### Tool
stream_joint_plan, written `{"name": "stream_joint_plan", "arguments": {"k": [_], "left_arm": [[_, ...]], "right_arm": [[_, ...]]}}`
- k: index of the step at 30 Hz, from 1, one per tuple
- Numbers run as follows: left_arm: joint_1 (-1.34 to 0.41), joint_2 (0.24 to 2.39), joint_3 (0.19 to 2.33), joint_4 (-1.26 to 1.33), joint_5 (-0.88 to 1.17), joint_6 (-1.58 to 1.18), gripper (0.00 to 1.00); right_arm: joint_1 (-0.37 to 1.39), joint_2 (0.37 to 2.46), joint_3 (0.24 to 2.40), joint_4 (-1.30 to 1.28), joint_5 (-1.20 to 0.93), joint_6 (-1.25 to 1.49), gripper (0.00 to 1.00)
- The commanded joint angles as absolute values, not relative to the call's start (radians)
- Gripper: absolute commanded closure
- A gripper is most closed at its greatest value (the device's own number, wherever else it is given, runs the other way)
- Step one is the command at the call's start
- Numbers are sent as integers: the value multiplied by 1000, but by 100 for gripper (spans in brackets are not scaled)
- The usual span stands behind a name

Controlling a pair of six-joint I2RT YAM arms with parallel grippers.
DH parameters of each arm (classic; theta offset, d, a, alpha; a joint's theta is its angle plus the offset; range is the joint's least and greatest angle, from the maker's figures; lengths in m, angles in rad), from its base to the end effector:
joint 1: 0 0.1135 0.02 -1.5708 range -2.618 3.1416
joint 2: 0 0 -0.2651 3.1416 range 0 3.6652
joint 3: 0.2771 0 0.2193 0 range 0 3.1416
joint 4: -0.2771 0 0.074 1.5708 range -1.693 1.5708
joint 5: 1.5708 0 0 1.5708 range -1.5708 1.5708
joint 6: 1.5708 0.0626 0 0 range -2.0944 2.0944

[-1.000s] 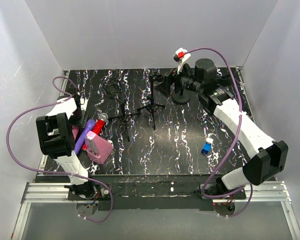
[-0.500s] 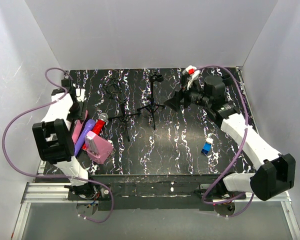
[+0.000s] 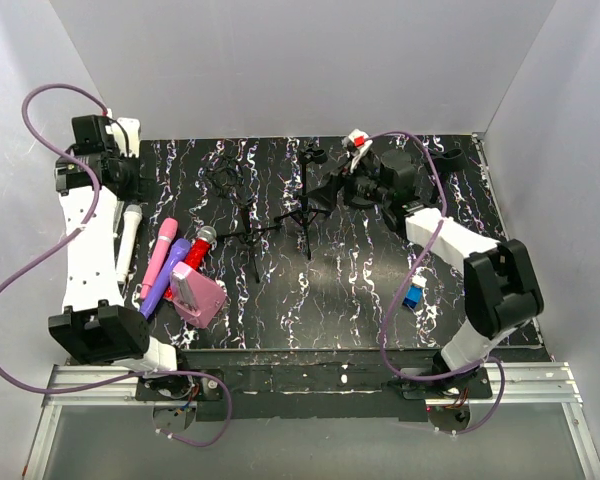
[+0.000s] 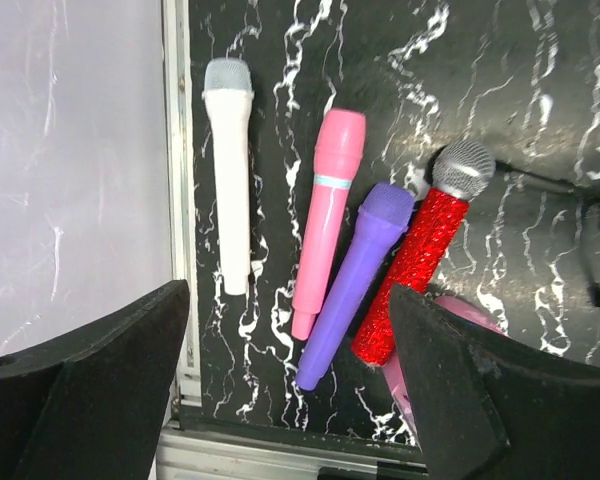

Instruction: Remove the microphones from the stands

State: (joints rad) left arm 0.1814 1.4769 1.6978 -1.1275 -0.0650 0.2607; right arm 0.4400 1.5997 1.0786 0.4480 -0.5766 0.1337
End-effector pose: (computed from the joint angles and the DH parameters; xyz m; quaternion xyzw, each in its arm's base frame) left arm 0.2667 0.0531 0.3747 0.0269 0.9445 0.1014 0.3112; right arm 0.3172 0.1870 0.3163 -0.2984 0.6645 0.3844 0.5671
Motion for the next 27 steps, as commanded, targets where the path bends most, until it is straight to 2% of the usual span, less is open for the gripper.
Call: {"name": "stream_joint_plan", "arguments": {"k": [1,4,8,14,17,20,23,27], "left_arm": [[187,1436,1842,-1207,63,247,19],[186,1445,1934,-1227,112,259,19],[187,1479,2041,-1247,155,287,20],[184,1483,2088,-1178,342,324,21],[184,1457,2031,-1105,475,333,21],[184,1447,1965,-1060,615,351,24],[115,1453,1930,-1058,693,415,29],[-95,1469,1899,-1048,681,520,30]], "right_arm": [[442,1679,1186,650,-620,187,19],[446,1729,1236,672,-638,216,21],[462,1779,1287,681,-641,219,31],[469,1793,1293,672,-661,219,64],[469,1754,1256,657,-664,212,78],[469,1685,1195,623,-661,207,96],[469,1589,1120,582,-655,210,99],[469,1461,1048,509,-678,235,99]]}}
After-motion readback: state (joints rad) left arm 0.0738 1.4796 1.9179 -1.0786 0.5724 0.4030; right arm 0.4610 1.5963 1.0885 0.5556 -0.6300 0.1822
